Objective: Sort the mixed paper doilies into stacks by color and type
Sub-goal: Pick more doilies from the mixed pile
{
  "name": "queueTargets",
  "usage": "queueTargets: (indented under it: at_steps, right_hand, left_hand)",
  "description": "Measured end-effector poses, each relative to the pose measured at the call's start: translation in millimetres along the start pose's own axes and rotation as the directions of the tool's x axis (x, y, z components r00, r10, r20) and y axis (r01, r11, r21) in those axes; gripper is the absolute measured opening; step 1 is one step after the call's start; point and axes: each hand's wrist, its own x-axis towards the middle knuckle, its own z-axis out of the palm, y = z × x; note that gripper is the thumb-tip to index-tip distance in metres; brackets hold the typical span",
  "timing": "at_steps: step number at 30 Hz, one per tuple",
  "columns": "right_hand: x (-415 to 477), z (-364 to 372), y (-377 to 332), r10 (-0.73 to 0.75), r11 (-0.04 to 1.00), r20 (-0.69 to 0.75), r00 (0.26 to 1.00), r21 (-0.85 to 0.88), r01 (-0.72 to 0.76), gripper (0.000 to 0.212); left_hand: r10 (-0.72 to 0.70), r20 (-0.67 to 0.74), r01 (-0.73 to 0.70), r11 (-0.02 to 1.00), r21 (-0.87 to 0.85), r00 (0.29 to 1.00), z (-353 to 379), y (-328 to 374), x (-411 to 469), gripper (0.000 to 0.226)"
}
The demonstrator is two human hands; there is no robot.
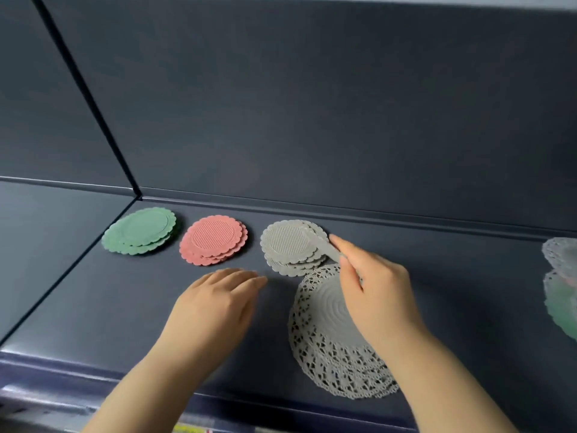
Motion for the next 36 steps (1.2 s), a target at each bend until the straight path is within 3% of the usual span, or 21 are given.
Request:
queueTargets:
  at_steps: [2, 3, 6, 8, 11, 19, 23, 28, 36]
  right_hand:
    - [22.4, 25.6, -10.2, -0.053, 0.995, -0.053, 0.997, -0.083, 0.049, 0.038]
    - [33.8, 40.3, -13.2, -0.059, 0.989, -0.015, 0.998, -0.136, 0.057, 0.041]
    - [49.6, 87.5, -15.4, 0.054, 0.935, 0.350, 0.935, -0.348, 0.076, 0.044]
    - [44.8, 106.7, -14.1, 0.197, 0.882, 0.462, 0.865, -0.468, 0.049, 0.044]
    - [36.0, 112.1, -18.3, 0.287, 0.867, 0.449, 0.846, -0.497, -0.030, 0.065]
    - [13.2, 104.0, -73.7, 0.248, 0.942, 0.364, 0.898, -0.306, -0.136, 0.060]
    - [-4.7, 95.3, -86.8, 0.170, 0.931, 0.354, 0.920, -0.363, -0.032, 0.061]
    - [-29.0, 72.4, -83.2, 0.135, 0.899, 0.420, 0.897, -0.432, 0.067, 0.065]
    - [-99.2, -23.2, -49.7, 0.122, 0.885, 0.450, 0.884, -0.453, 0.109, 0.062]
  left_hand:
    - [0.020, -0.014, -0.020, 1.000, -0.009, 1.000, -6.5, -25.7, 0.2, 0.037]
    - [0.033, -0.022, -0.033, 0.999, -0.007, 0.999, -8.7, -37.8, 1.4, 0.037]
    - [0.058, -0.043, -0.058, 0.998, -0.019, 0.997, -14.8, -73.2, 4.4, 0.038]
    - [0.083, -0.059, -0.085, 0.996, -0.036, 0.995, -17.1, -89.6, 6.2, 0.037]
    - [0.151, -0.075, -0.155, 0.987, -0.042, 0.986, -19.3, -106.1, 12.4, 0.031]
    - [0.244, -0.172, -0.251, 0.968, -0.021, 0.954, -21.5, -109.1, 25.4, 0.021]
    - [0.245, -0.130, -0.252, 0.967, -0.038, 0.961, -22.0, -100.8, 13.6, 0.034]
    - [0.203, -0.086, -0.208, 0.977, -0.050, 0.975, -20.1, -74.6, -9.4, 0.028]
    - [0.209, -0.058, -0.213, 0.974, -0.077, 0.976, -22.1, 44.9, -51.2, 0.031]
